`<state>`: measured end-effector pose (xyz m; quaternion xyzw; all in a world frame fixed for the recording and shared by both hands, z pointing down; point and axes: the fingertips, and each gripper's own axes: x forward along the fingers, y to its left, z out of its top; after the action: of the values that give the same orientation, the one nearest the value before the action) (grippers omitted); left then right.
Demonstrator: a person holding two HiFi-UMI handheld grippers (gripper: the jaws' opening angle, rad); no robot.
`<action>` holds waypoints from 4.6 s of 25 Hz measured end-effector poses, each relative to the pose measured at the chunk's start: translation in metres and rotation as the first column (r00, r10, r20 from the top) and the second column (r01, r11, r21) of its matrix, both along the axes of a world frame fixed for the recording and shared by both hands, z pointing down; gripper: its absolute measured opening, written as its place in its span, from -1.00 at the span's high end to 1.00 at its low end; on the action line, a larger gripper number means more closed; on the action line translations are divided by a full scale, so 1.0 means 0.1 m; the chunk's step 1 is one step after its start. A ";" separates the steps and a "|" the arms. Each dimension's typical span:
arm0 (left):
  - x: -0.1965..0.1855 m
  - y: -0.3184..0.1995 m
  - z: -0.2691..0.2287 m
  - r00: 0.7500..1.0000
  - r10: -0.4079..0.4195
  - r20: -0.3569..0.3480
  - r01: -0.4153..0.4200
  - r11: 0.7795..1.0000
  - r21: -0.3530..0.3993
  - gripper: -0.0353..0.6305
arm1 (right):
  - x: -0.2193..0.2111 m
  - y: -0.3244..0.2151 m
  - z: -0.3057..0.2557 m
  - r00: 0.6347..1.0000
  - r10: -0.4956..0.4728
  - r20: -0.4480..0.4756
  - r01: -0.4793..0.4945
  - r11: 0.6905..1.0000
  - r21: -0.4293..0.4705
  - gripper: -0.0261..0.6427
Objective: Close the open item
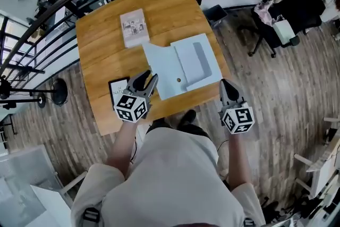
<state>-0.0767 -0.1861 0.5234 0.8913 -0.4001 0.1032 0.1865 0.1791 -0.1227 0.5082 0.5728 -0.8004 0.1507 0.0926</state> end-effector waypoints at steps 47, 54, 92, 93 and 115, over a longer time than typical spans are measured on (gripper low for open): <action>-0.02 -0.51 1.23 0.972 -0.192 0.133 0.220 0.944 -0.245 0.52 | 0.13 -0.65 0.42 0.991 -0.127 0.047 0.130 0.988 -0.082 0.91; 0.17 -0.56 1.16 0.983 -0.140 0.121 0.166 0.957 -0.239 0.52 | 0.22 -0.65 0.41 0.994 -0.100 0.047 0.103 0.992 -0.079 0.91; 2.13 -0.96 1.35 0.954 0.237 0.186 -0.201 0.960 -0.192 0.42 | 1.20 -0.36 0.76 0.993 0.101 0.060 -0.090 0.984 -0.155 0.91; 2.17 -0.97 1.38 0.952 0.244 0.184 -0.207 0.958 -0.197 0.42 | 1.23 -0.35 0.77 0.992 0.107 0.062 -0.096 0.983 -0.157 0.91; 3.01 -1.01 2.17 0.860 0.405 0.311 -0.338 0.908 -0.246 0.40 | 1.54 -0.16 1.23 0.974 0.202 0.099 -0.175 0.956 -0.234 0.91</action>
<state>0.2246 -0.2868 0.7407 0.8973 -0.2359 0.3328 0.1688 0.3335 -0.1383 0.6315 0.6222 -0.7241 0.2827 0.0927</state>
